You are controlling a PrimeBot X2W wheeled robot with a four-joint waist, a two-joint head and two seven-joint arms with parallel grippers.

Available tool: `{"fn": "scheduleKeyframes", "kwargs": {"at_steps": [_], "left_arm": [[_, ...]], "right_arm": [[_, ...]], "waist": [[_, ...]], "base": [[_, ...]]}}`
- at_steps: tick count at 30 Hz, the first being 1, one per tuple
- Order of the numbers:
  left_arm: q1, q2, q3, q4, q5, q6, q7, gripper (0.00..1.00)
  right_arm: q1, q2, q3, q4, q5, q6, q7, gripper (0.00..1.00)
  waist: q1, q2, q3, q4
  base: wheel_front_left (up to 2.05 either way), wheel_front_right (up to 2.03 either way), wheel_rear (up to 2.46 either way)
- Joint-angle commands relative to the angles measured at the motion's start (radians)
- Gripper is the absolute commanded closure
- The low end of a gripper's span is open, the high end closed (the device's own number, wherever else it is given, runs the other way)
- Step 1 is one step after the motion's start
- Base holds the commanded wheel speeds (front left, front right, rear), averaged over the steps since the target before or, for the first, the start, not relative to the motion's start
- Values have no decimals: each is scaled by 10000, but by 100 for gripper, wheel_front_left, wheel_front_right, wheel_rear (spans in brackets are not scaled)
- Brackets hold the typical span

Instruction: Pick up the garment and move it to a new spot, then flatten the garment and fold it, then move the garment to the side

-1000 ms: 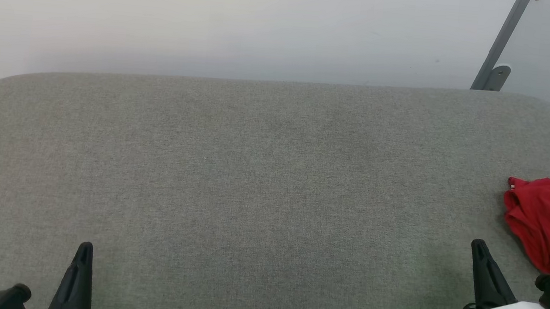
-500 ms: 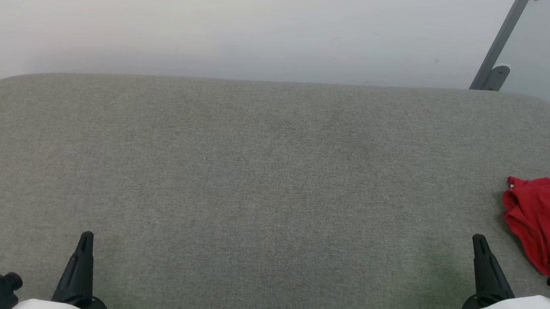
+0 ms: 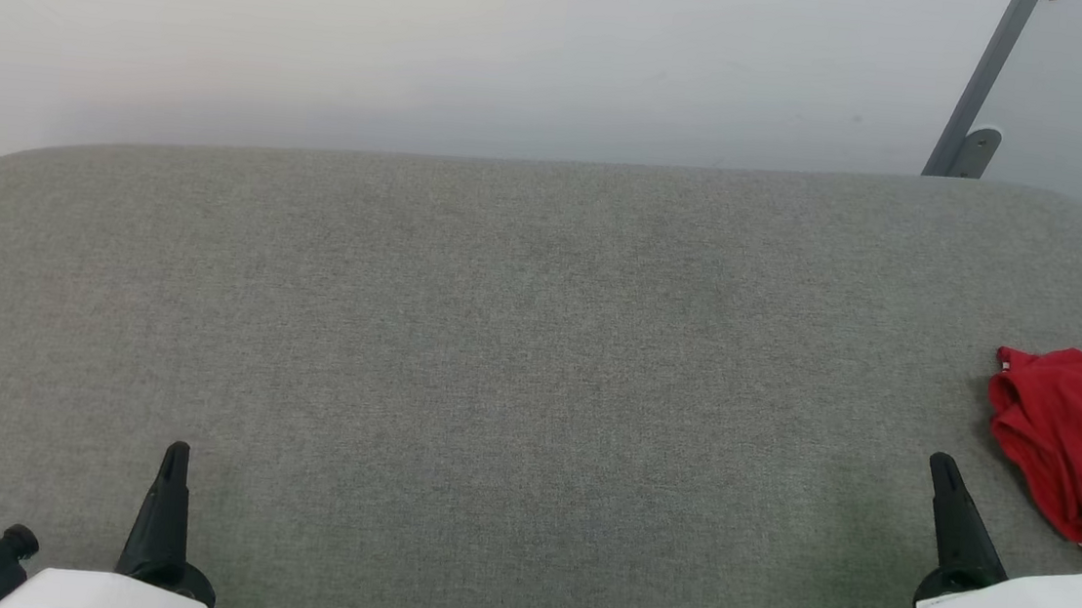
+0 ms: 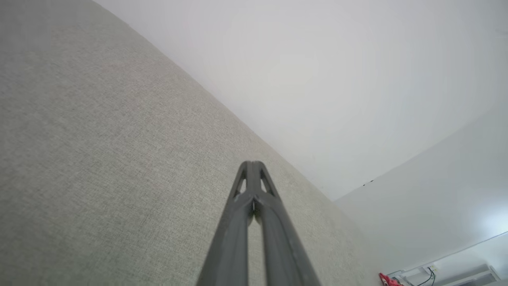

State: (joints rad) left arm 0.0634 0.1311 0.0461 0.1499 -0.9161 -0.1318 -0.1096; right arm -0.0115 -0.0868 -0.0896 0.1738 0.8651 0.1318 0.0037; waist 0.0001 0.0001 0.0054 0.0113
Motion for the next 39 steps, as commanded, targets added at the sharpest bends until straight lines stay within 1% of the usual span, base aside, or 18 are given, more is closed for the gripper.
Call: {"fn": "scheduleKeyframes", "kwargs": {"at_steps": [1, 22, 39], "left_arm": [[-258, 47, 63, -54, -278, 6, 71, 100], [-753, -170, 184, 259, -2549, 10, 712, 100], [-1107, -327, 286, 482, -4026, 13, 1166, 100]], "right_arm": [[-273, 1, -12, -67, 297, -5, 41, 100], [-523, 118, -94, 178, 2629, -8, 399, 100], [-688, 203, -150, 361, 4207, -7, 638, 100]], "waist": [[-1, -1, -1, -1], [-1, -1, -6, -29], [-1, -1, -10, -52]], "base": [[0, 0, 0], [0, 0, 0], [0, 0, 0]]}}
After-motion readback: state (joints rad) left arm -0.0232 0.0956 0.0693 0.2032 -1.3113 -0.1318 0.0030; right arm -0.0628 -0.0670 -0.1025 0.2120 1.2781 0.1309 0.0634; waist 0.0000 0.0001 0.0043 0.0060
